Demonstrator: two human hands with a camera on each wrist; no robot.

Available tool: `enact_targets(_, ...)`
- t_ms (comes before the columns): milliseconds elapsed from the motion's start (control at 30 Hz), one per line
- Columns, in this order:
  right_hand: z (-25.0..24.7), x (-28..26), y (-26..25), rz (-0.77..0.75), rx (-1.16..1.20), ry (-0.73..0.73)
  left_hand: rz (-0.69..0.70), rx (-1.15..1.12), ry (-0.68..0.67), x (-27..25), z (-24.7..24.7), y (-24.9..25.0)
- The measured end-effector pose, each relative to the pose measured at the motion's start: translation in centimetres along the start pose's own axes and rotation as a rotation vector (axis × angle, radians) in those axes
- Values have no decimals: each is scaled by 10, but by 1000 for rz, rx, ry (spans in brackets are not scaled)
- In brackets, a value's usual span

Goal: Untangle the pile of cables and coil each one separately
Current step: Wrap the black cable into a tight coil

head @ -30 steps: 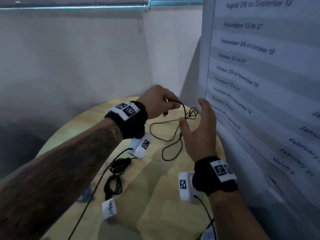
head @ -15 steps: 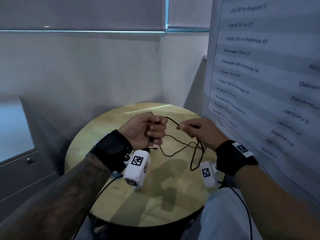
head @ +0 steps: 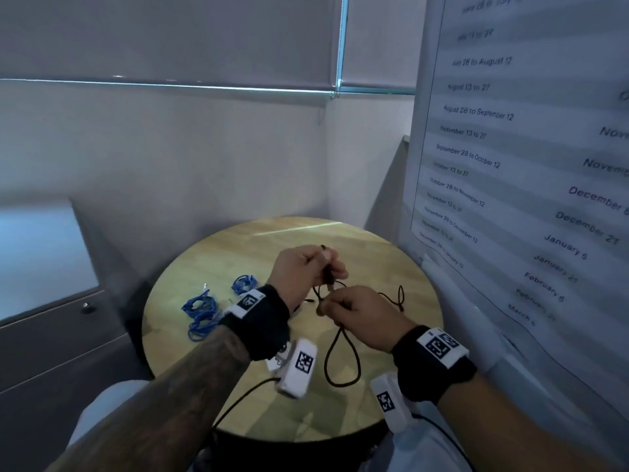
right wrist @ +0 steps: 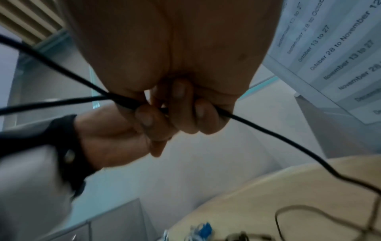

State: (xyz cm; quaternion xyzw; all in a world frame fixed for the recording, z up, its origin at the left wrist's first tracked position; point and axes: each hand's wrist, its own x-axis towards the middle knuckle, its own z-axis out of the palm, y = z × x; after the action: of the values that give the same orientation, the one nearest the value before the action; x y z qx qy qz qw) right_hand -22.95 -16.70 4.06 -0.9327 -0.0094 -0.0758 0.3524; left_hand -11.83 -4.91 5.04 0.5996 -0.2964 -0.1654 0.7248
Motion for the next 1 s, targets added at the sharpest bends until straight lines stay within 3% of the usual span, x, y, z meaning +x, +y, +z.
enact_targets(100, -19, -2, -9, -3, 65, 35, 182, 615, -188, -8, -4, 6)
enact_targets(167, -40, -3, -13, 9, 154, 170, 142, 726, -246, -10, -10, 12)
enact_targets(300, -88, -2, -9, 70, 323, 366, -86, 622, -260, -18, -27, 9)
enact_targets(467, -110, 21, 37, 174, 153, 592, -291, 373, -306, -34, -34, 2)
enact_targets(567, -100, 31, 62, 251, 72, 666, -336, 49, -346, -38, -33, 6)
enact_targets(733, -56, 27, 86, 347, -29, 468, -217, -469, -336, -26, -42, 32)
enact_targets(867, -12, 23, 71, 278, 20, 253, -92, -710, -101, -2, -39, 43)
enact_targets(1000, 1, 16, 43, 182, 26, 123, -2, -748, 104, 24, -48, 30)
